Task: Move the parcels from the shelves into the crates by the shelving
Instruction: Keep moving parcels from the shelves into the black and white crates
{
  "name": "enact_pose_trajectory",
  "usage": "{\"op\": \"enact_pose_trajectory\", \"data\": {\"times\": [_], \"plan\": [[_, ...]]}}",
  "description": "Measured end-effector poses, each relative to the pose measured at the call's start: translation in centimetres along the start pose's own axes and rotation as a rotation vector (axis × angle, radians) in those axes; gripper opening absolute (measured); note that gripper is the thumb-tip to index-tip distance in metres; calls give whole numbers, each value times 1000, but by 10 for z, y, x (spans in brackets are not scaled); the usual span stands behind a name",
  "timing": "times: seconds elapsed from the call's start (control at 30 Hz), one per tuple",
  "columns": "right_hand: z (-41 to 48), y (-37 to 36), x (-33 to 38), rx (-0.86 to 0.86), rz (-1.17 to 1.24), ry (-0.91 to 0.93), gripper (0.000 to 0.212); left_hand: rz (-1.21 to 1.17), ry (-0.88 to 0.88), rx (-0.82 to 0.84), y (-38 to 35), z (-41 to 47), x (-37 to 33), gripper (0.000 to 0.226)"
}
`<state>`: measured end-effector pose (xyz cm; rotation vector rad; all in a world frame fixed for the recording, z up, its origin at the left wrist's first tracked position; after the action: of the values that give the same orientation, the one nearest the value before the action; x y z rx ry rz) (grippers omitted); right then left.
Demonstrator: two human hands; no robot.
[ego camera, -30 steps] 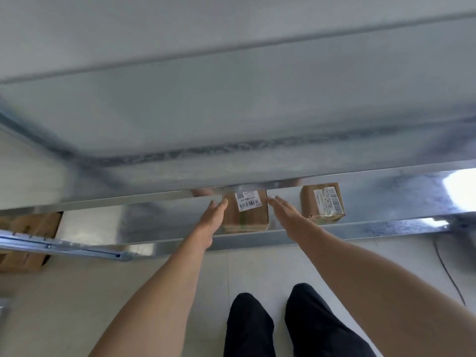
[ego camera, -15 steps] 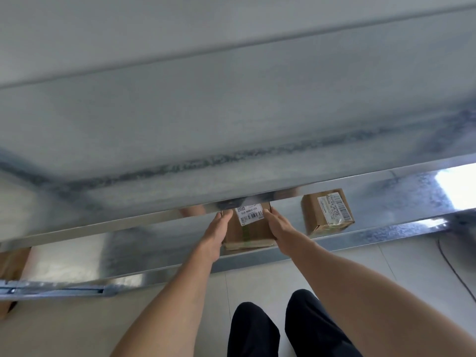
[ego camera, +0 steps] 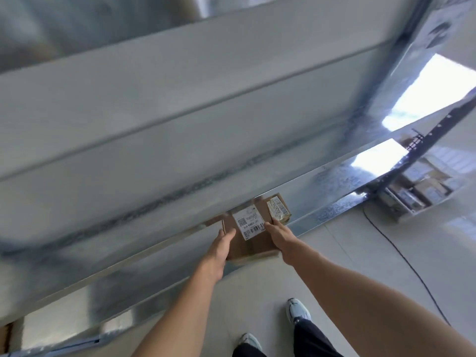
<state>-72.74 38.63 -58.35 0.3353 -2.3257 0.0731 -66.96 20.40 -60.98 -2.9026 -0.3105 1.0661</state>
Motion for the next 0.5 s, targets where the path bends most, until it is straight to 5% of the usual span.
{"op": "enact_pose_trajectory", "data": {"times": [0.17, 0.3, 0.5], "plan": [[-58, 57, -16, -99, 63, -26, 35, 106, 15, 82, -67, -55, -18, 101], [-100, 102, -23, -176, 138, -39, 30, 233, -22, 178, -123, -85, -31, 39], [-172, 184, -32, -276, 271, -16, 19, 362, -85, 297, -221, -137, -44, 32]]}}
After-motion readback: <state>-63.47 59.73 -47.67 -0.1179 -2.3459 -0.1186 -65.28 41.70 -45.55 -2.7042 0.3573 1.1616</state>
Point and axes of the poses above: each hand's wrist, its own z-axis towards the middle knuckle, its own y-axis out of the back of the hand, x = y × z, the point moved 3 cm from there along z, towards the middle knuckle, and after that the axes turned 1 degree about -y, right-handed, at the moved point
